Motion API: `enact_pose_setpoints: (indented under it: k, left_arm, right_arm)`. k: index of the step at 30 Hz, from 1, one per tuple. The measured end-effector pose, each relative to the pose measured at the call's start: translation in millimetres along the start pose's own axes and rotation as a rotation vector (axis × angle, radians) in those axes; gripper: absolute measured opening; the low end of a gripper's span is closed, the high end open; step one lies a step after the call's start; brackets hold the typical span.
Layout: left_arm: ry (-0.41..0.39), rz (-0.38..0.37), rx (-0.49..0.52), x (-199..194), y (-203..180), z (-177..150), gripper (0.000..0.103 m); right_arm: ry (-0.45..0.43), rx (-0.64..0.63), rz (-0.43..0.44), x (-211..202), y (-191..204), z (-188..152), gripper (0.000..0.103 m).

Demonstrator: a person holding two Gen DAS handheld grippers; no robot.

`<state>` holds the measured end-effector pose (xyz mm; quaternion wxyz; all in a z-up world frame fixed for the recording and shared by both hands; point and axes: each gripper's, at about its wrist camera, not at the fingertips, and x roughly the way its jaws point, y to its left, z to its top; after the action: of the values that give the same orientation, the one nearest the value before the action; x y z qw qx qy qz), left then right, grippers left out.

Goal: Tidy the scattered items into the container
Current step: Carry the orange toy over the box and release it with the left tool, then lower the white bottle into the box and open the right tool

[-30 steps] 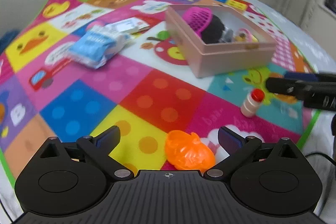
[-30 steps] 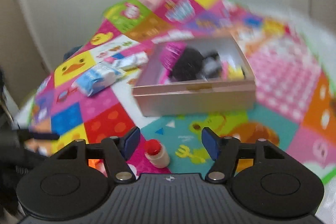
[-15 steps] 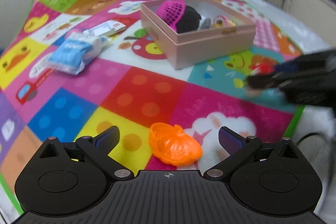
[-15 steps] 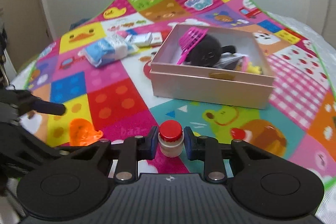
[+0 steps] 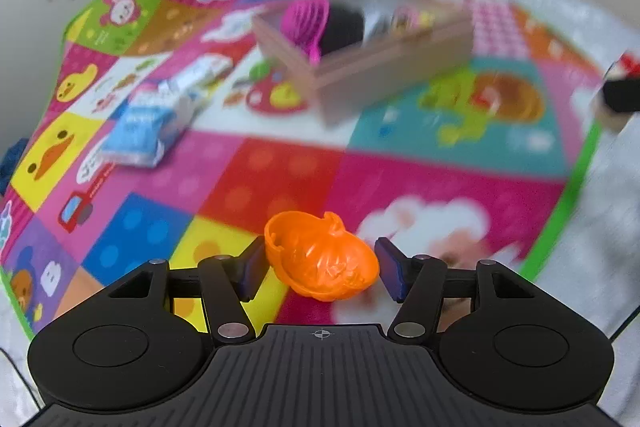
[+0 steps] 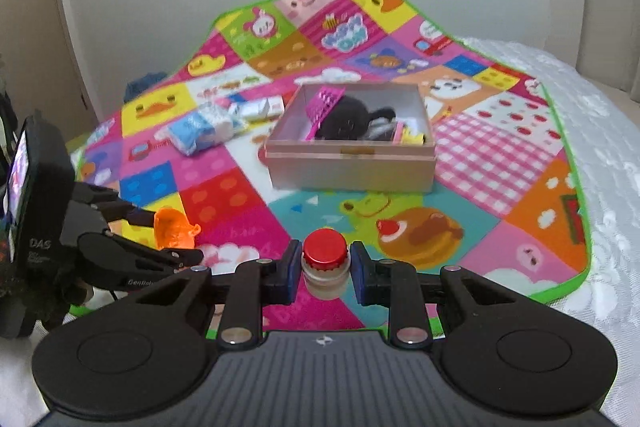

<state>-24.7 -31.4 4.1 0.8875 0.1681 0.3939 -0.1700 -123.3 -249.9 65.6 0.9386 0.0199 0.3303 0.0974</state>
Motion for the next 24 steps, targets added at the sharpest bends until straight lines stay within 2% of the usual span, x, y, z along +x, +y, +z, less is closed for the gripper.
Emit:
enact_pose_setpoints:
  k: [3,6,9,12,14,15,16,18,20,24]
  left_arm:
    - [-0.075,-0.063,-0.053,-27.3,-6.3,19.0,0.063]
    - [-0.193,-0.082,-0.037,-49.2,-13.8,53.5,0.063]
    - [-0.293,-0.105,-0.068,-55.4,-10.2,102.8,0.063]
    - [-0.372,-0.098,-0.094,-43.8,-5.5,154.6,0.063]
    - [-0.385,-0.091,-0.113,-26.8,-1.5,180.8,0.076]
    - [-0.368,-0.100,-0.125,-16.9,0.9,190.2,0.088]
    - [-0.356,-0.107,-0.148,-9.8,4.6,194.6,0.092]
    - [-0.346,-0.108,-0.197,-5.4,12.3,188.8,0.096]
    - [-0.324,-0.111,-0.239,-6.5,23.4,166.9,0.097]
    - [-0.194,-0.061,-0.245,-12.4,35.8,104.4,0.100]
  right_arm:
    - [-0.025,0.004,-0.001,-9.8,-7.9,7.3,0.025]
    - [-0.009,-0.033,0.005,-15.1,-12.8,11.1,0.025]
    - [0.004,-0.083,0.003,-22.9,-15.8,11.3,0.025]
    - [0.002,-0.066,0.011,-25.4,-20.4,12.8,0.025]
    - [0.008,-0.044,0.016,-21.6,-21.3,12.8,0.025]
    - [0.014,-0.040,0.017,-19.7,-21.6,11.8,0.025]
    - [0.022,-0.040,0.016,-17.7,-21.5,10.5,0.025]
    - [0.037,-0.036,0.019,-14.0,-22.3,8.1,0.025]
    - [0.047,-0.021,0.027,-9.6,-25.2,9.2,0.025]
    - [0.046,0.035,0.051,1.1,-34.2,25.7,0.025]
